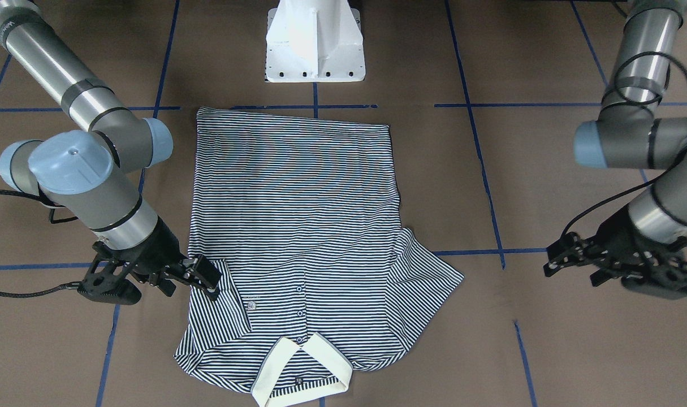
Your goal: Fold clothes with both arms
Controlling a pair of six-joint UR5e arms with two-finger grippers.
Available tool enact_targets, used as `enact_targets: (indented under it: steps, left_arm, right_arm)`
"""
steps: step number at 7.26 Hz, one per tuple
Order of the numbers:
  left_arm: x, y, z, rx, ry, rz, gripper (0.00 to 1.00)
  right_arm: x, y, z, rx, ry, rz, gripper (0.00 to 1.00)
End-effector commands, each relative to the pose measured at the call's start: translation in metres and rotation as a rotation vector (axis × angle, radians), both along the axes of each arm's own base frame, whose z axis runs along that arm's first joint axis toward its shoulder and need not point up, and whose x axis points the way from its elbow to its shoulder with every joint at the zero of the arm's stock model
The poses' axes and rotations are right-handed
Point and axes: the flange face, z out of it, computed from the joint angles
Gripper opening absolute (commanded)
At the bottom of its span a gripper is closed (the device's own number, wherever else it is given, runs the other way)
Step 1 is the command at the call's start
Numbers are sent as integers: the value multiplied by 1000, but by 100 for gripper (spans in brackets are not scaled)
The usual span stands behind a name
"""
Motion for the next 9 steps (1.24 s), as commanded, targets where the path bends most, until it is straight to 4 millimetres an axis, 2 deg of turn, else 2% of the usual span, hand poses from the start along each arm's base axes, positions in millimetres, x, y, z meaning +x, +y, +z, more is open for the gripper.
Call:
enact_targets:
  steps: [1, 2, 3, 4, 6, 9]
  left_arm:
    - [91, 17, -8, 25, -13, -20, 85]
    - [104, 24, -8, 22, -13, -3, 80]
    - [111, 28, -10, 21, -7, 4, 71]
    - [126, 38, -10, 23, -7, 27, 66]
    - [137, 43, -15, 32, 0, 43, 60]
    - [141, 44, -9, 32, -4, 50, 57]
  right_arm:
    - [28, 31, 1, 25, -33, -9, 100]
    - [30, 33, -1, 30, -35, -8, 100]
    - [29, 32, 3, 27, -29, -7, 100]
    - [29, 32, 3, 27, -29, -6, 100]
    - [30, 32, 6, 23, -27, -6, 100]
    - [31, 33, 14, 17, -17, -4, 100]
